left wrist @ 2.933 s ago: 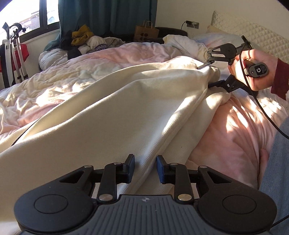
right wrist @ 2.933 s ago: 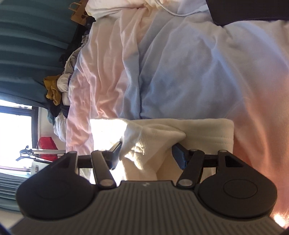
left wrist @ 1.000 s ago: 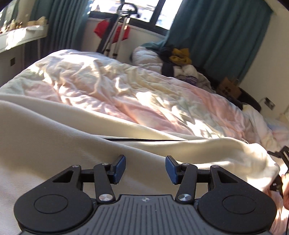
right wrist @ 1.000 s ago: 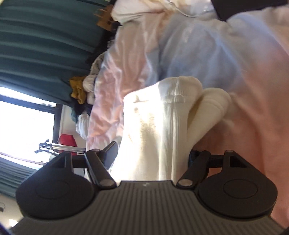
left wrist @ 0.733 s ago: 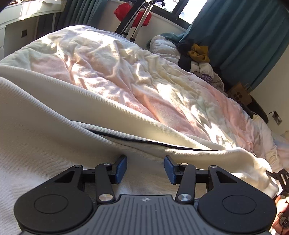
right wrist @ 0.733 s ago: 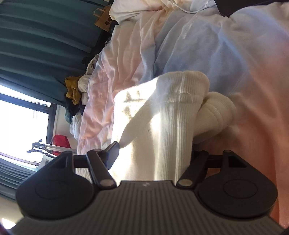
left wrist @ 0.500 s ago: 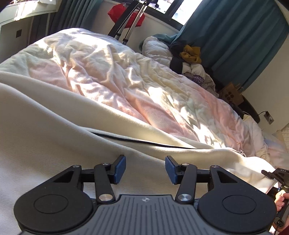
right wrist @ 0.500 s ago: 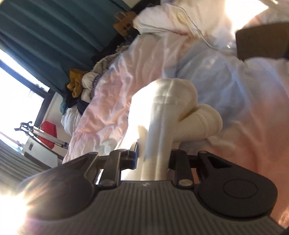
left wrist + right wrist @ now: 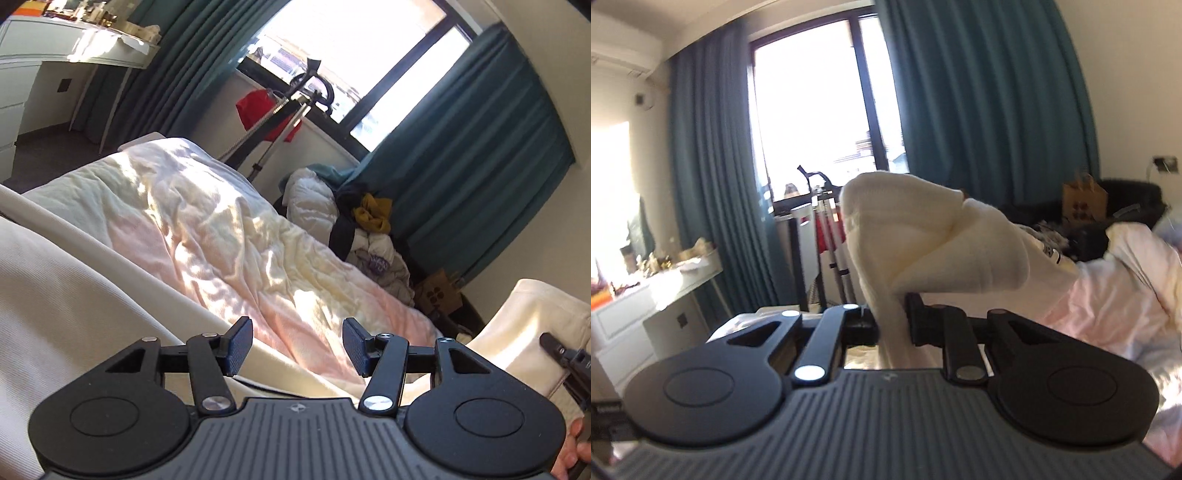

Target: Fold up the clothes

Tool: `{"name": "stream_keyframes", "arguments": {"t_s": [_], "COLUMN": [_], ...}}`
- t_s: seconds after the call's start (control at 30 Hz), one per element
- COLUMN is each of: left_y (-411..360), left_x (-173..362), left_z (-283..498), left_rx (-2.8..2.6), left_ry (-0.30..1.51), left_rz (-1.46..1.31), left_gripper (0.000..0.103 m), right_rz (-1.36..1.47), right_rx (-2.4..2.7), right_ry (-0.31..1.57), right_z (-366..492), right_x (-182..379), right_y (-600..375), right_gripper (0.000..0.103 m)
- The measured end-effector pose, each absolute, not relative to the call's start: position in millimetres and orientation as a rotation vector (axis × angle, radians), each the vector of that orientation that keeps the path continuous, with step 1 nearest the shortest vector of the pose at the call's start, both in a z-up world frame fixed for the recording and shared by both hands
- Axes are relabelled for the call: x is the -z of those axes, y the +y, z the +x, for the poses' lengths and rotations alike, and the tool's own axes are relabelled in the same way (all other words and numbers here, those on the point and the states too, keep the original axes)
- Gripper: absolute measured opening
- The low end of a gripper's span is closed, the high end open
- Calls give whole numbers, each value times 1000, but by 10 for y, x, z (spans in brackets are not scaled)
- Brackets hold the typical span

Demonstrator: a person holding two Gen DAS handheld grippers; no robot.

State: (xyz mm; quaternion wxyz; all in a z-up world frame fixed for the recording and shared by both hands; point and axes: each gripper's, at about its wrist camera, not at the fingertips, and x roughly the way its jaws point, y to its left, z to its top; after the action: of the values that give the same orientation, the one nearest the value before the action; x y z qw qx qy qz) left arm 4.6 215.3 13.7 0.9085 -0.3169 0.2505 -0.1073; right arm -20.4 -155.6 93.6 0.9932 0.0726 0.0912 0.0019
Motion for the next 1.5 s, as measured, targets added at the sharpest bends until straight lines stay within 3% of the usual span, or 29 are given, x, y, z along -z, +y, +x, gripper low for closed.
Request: {"name": "stream_keyframes", "arguments": {"t_s": [0.13, 0.5, 0.93, 1.2, 1.27, 1.33, 1.5], "left_y": [2371, 2061, 1791, 1937, 1905, 1870, 1866], "left_x": [-188, 110, 301, 10, -56, 0, 243], "left_z": [16, 204, 241, 66, 27, 64, 249], "left_rx": [209, 217, 234, 588, 756, 712, 530], "left_ry": [471, 644, 818, 594, 532, 560, 686], "left_rz": [-689, -562, -497, -788, -861, -856, -864], "left_gripper": [60, 60, 60, 64, 74, 80, 76], "right_rz": [-41, -366, -371, 32, 130, 177, 276], "right_rx": [-117, -333, -588, -574, -567, -560, -536], "right_ry": [202, 432, 485, 454, 443, 432, 447], "right_z": [-236, -698, -863, -581, -504, -424, -333], "right_x": [-777, 705, 378, 51, -30, -80, -98], "right_y": [-864, 153, -134, -710, -854, -971, -1203], "right_gripper": [17, 17, 22, 19, 19, 19, 19]}}
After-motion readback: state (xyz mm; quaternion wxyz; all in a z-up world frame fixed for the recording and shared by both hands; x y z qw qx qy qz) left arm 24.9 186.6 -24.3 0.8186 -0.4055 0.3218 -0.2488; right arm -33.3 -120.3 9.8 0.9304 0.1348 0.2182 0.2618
